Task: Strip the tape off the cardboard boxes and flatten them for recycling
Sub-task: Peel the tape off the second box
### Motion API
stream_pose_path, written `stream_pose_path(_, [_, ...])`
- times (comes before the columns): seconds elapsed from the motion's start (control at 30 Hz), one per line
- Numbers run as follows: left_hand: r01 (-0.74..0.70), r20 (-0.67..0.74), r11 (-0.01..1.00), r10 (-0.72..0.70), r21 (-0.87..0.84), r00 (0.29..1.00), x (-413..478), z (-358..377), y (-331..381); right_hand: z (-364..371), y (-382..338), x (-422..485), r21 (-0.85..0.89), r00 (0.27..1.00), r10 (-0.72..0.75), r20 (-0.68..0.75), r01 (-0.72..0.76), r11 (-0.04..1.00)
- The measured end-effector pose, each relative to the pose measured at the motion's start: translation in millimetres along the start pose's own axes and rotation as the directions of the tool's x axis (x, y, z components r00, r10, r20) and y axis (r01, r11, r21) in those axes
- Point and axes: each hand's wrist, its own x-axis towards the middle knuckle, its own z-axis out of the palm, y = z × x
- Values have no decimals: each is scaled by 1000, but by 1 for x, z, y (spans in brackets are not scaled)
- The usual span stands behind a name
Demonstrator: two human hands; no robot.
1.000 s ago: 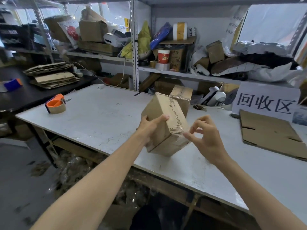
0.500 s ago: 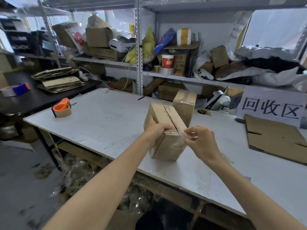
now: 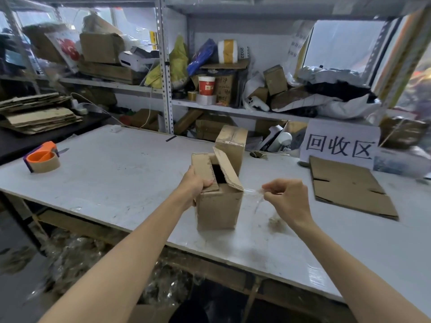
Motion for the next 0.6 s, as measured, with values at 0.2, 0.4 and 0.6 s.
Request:
stream_pose_path(0.2, [20,-6,1000,-20,-23,1000,6,2,-2,-1,20,8,-183,996,63,58,-52,982])
stream_pose_path(0.4, [-67,-46,992,72,103,996,1,9,2,-39,45,7,-483,976,-212,-53,161,861])
stream_pose_path(0.6, [-20,-92,962,47,273,995,4,20,-3,-20,64,-11,-741,948,-210,240,318,591])
